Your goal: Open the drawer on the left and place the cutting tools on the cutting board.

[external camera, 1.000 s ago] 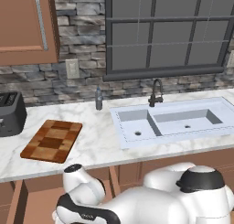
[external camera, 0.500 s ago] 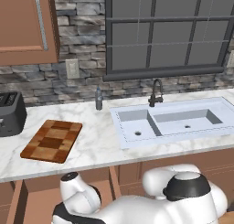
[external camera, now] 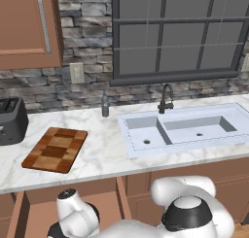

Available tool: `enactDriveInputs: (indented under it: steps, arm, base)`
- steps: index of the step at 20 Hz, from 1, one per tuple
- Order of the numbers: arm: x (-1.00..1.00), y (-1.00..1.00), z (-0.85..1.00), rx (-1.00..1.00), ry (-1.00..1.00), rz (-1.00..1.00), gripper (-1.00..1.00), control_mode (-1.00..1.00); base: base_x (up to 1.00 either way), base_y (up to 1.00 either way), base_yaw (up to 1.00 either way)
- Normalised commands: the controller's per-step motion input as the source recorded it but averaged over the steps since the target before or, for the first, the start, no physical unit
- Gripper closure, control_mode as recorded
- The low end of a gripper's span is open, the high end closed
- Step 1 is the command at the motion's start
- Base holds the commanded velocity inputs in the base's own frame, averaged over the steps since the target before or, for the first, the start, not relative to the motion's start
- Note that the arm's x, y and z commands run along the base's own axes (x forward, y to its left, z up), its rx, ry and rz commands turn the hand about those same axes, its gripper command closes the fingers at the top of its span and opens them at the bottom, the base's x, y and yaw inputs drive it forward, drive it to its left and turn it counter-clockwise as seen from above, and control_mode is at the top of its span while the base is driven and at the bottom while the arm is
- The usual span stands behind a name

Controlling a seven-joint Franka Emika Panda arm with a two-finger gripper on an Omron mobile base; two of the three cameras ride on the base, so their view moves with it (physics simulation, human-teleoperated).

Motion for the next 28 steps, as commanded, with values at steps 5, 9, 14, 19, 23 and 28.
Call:
enactDriveInputs:
  steps: [5,9,14,19,23,28]
  arm:
    - [0.0,0.1,-0.24,0.0,0.0,0.0,-1.0,-1.0]
    - [0.0,0.0,-0.23,0.0,0.0,0.0,-1.0,-1.0]
    - [0.0,0.0,-0.23,0.01,0.0,0.0,-1.0,-1.0]
    - [0.0,0.04,-0.2,0.02,0.0,0.0,-1.0,-1.0]
    - [0.0,0.08,-0.19,0.02,0.0,0.0,-1.0,-1.0]
    - [0.0,0.09,-0.17,0.02,0.0,0.0,-1.0,-1.0]
  base:
    - [0.0,0.0,0.0]
    - [0.0,0.0,0.0]
    - [0.0,0.0,0.0]
    - [0.0,0.0,0.0]
    - [0.0,0.0,0.0]
    - [0.0,0.0,0.0]
